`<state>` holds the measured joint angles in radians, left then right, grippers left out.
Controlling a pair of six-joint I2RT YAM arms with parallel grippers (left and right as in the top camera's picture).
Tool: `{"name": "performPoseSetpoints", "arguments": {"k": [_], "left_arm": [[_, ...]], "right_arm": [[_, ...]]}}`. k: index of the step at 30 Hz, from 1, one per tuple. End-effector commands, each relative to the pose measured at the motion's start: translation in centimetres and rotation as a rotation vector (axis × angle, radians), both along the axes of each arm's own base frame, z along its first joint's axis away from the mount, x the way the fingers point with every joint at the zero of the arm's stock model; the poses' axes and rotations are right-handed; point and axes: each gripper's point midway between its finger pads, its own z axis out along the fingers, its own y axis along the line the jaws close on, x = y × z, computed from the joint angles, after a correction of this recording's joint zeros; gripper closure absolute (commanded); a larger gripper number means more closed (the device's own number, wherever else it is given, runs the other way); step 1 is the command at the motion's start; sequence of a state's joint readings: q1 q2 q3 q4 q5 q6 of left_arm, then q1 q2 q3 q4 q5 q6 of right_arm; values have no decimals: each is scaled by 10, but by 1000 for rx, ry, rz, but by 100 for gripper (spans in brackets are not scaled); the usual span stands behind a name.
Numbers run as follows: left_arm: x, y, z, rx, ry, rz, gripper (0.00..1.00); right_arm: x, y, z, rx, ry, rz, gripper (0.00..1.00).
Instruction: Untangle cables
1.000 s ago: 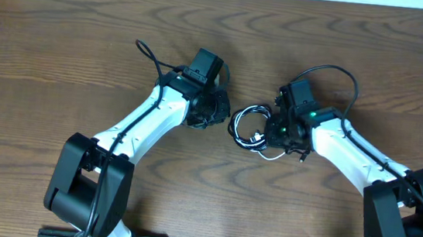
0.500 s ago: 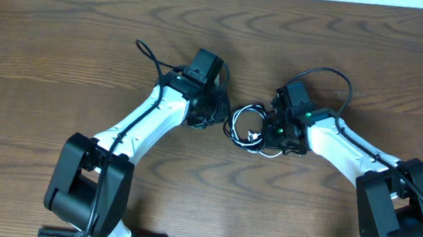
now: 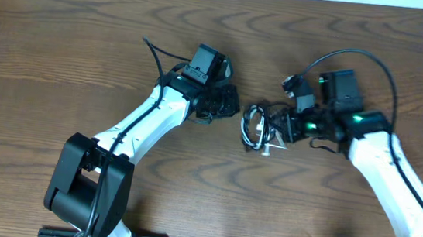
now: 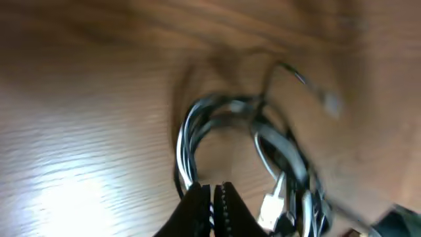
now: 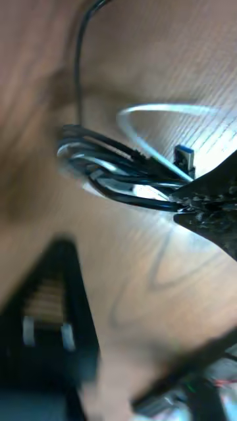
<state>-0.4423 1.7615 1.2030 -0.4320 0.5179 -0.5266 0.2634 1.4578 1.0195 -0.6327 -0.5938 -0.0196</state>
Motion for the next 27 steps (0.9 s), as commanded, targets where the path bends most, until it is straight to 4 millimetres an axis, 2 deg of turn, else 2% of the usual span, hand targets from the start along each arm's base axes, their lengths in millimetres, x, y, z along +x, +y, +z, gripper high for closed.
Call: {"name": "performPoseSetpoints", "arguments": {"k": [1,4,7,12,14,19,23,27], "left_arm": [[-4,-17,14,-90,-24,-91,78],[-3,-17,14,-91,-29,-91,61],[-4,-18,14,-90,-29,-94,55],[-10,-26,14,-91,-28,-117,53],[-17,-34,15,-97,-35,-157,53],[-32,-45,34,-249,-48,-312,49],[-28,-34,48,-351,-77,-367,48],[-22,-20,35,-266,-80,-332,48]], "right_arm": [[-17,10,23,97,-109,215,99],[-26,6,19,88,-96,248,99],[-27,6,19,86,-91,249,99],[-22,4,20,93,-85,216,99],[-14,-2,20,90,-67,154,99],[-4,-11,21,101,-51,82,99],[-3,-15,18,90,-33,53,99],[6,-28,5,13,16,-55,99]]}}
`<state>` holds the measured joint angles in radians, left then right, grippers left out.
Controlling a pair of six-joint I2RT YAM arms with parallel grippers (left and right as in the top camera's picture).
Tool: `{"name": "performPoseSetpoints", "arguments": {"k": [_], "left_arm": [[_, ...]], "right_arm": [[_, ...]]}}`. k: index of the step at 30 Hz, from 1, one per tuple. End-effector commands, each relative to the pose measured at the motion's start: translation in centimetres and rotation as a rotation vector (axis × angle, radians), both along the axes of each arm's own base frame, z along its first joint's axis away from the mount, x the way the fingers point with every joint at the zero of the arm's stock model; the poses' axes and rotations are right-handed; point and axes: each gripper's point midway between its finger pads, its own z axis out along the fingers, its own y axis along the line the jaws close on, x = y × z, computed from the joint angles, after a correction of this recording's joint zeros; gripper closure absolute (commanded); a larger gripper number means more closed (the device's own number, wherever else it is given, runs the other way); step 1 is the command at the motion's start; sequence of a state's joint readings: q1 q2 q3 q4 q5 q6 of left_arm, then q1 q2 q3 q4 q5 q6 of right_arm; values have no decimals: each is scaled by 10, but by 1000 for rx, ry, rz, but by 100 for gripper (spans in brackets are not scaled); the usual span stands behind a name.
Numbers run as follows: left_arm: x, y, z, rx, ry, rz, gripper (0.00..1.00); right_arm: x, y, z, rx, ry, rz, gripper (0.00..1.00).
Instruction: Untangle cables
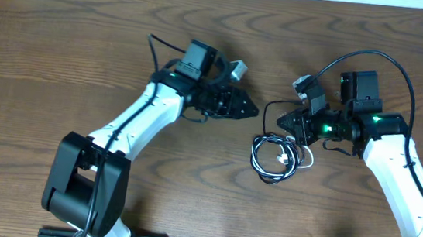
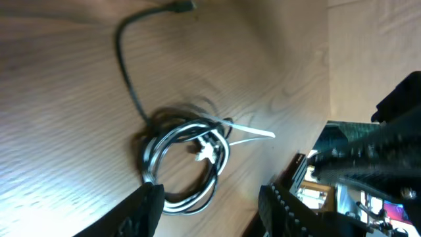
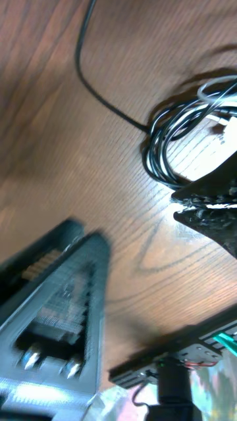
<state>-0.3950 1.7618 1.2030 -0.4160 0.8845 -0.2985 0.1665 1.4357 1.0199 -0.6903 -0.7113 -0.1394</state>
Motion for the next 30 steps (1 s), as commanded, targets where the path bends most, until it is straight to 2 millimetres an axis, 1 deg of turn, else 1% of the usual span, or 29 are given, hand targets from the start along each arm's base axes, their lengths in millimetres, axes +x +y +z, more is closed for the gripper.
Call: {"name": "performPoseSetpoints", "arguments": {"k": [1,3,4,6,7,8,11,14,15,16,20,27,30], "left_arm": [[1,6,-5,38,-25,-15,49],[0,10,-16,103,34,46,49],[-2,10,-20,122,69,72,49],[-8,6,-24,132,130,97,49],[-14,1,-27,137,176,112,49],[-19,-4,-29,141,212,122,49],[-23,-9,-29,144,249,139,49],[-21,-3,-35,186,291,207,49],[-20,1,-39,210,295,232,49],[-19,1,-39,211,295,236,49],[-19,1,-39,211,295,236,49],[-18,2,-41,222,288,243,48],[-17,3,-41,224,286,245,48]], "right_arm": [[10,-12,-11,-68,45,-103,98],[10,-14,-17,-96,52,-109,92],[10,-13,-20,-109,55,-107,88],[9,-12,-27,-144,55,-89,80],[6,-9,-37,-183,57,-53,71],[0,-8,-49,-232,73,-13,68],[-12,-13,-70,-312,120,41,66],[-20,-19,-88,-365,176,69,66],[-21,-25,-98,-404,200,64,66],[-20,-29,-104,-428,209,60,66],[-18,-39,-123,-507,194,118,66],[-9,-38,-135,-523,142,181,62],[3,-44,-137,-565,98,160,59]]}}
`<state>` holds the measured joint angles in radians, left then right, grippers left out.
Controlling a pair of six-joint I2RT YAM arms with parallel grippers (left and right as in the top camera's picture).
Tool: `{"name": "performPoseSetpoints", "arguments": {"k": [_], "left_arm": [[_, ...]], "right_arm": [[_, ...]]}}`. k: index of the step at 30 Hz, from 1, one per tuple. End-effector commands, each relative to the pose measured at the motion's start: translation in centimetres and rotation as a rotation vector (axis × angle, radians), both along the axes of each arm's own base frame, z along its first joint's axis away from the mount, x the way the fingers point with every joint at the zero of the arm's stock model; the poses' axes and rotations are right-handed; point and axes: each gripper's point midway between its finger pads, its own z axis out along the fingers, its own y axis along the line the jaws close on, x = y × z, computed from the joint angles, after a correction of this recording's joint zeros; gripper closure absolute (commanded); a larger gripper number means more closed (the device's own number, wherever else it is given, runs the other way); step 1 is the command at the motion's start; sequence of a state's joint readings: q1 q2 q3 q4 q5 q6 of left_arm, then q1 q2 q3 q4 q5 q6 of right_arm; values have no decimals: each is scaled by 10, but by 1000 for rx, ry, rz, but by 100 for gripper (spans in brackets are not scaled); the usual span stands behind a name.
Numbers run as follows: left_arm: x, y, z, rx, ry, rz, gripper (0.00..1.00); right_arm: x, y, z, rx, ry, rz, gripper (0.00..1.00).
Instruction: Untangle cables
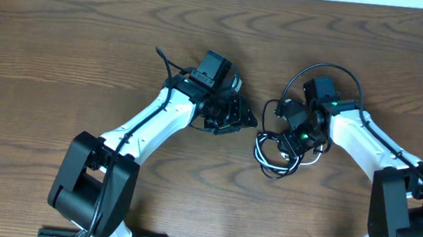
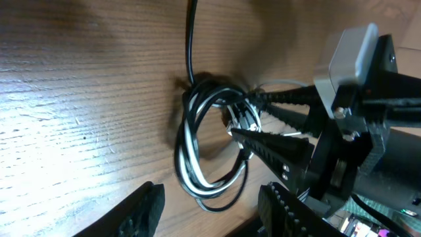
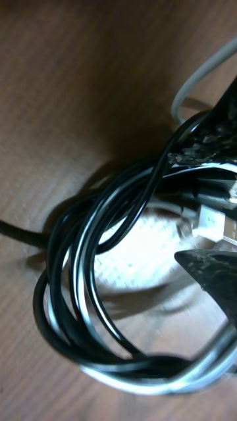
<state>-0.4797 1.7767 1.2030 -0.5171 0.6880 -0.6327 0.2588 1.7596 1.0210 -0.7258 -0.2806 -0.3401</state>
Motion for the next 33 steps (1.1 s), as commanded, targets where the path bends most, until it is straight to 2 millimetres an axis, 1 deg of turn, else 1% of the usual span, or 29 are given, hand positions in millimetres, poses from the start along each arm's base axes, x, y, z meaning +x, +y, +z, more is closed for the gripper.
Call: {"name": "performPoseSetpoints", "arguments": {"k": [1,2,5,9,13,16,17,18,20,21,24,26,29,31,33], "left_arm": [[3,3,-6,23,8,17,48],[3,3,-6,22,8,17,48],[3,4,-7,28,5,19,48],[3,4,-7,28,5,19,48],[3,4,-7,28,5,19,48],[5,6,-8,44,-4,27,48],[6,7,-9,46,-5,29,48],[7,7,-9,46,-5,32,48],[9,9,-9,46,-5,39,48],[10,11,-9,46,-4,42,48],[11,13,-9,46,-4,49,48],[12,13,-9,46,-4,50,48],[11,13,-9,46,-4,50,48],[11,13,-9,46,-4,50,48],[11,13,-9,46,-4,50,48]], "right_arm": [[16,-6,-1,-55,-73,36,57],[20,-5,1,-50,-89,35,55],[35,-1,8,-34,-139,22,45],[50,3,12,-17,-203,20,38],[59,8,19,-1,-234,24,40],[70,10,32,4,-268,33,42],[76,12,40,7,-288,41,42],[78,13,42,6,-298,53,42],[83,14,46,0,-332,109,35],[83,14,47,-5,-342,139,34],[77,12,39,-24,-327,204,39],[70,10,29,-33,-285,221,43],[62,7,15,-42,-227,226,44],[58,8,7,-37,-196,228,48],[56,10,3,-26,-180,230,55]]}}
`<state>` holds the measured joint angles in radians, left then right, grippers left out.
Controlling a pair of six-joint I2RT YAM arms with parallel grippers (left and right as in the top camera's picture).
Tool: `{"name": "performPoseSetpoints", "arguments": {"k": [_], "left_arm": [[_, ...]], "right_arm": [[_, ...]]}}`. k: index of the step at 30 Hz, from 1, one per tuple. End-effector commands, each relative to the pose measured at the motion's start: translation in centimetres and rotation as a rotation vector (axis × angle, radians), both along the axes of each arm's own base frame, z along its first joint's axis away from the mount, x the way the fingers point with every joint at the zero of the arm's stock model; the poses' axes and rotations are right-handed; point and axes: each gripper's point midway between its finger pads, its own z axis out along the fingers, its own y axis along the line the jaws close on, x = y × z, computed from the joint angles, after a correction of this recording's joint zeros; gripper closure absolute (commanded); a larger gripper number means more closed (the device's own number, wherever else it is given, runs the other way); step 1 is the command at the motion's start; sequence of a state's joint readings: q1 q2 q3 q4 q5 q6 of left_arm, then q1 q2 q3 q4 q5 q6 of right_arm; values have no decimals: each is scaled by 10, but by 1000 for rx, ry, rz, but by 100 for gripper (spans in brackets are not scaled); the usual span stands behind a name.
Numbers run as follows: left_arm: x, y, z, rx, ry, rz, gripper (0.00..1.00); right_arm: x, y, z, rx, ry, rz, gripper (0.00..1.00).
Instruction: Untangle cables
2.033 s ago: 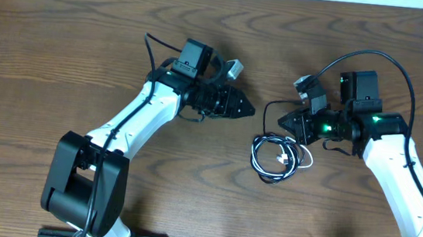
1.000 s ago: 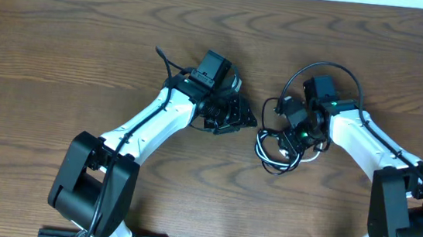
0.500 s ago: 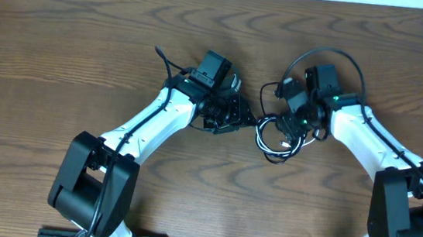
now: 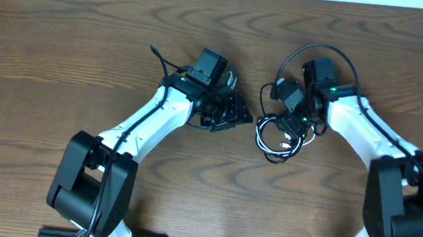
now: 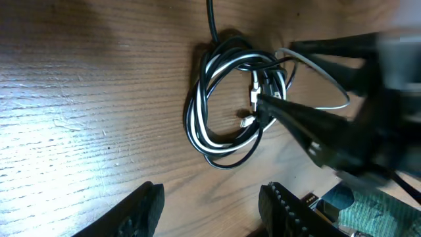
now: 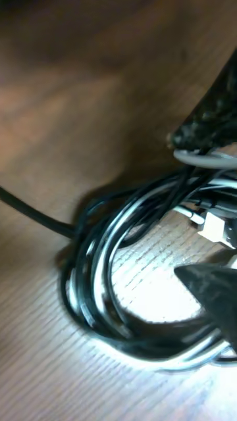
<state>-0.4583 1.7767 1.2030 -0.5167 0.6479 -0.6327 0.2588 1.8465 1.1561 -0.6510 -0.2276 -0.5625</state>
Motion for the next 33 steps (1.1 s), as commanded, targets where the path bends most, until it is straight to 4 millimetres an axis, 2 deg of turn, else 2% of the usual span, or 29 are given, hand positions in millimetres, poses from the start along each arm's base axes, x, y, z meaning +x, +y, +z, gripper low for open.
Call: {"name": "performPoseSetpoints", "arguments": {"k": [1,5,7,13,14,19,21,23,25,33], "left_arm": [[2,2,-5,13,13,13,48],[2,2,-5,13,13,13,48],[2,2,-5,13,13,12,48],[4,4,-7,32,4,21,47],[5,6,-9,45,-3,27,44],[15,16,-17,132,-93,6,38],[20,22,-23,197,-131,8,33],[26,16,-30,214,-188,-36,31],[30,10,-36,215,-207,-51,31],[28,14,-78,272,-142,-58,33]], "right_arm": [[-2,3,-7,8,20,28,60],[-2,3,-8,10,27,12,88],[-2,3,-8,14,35,-17,98],[-5,1,-8,26,81,-126,99],[-6,2,-8,33,89,-145,99],[-11,23,9,185,122,-121,99],[-10,26,16,239,127,-120,99],[-11,26,21,279,139,-126,99],[-12,24,21,282,147,-133,99],[-19,33,26,339,179,-107,99]]}}
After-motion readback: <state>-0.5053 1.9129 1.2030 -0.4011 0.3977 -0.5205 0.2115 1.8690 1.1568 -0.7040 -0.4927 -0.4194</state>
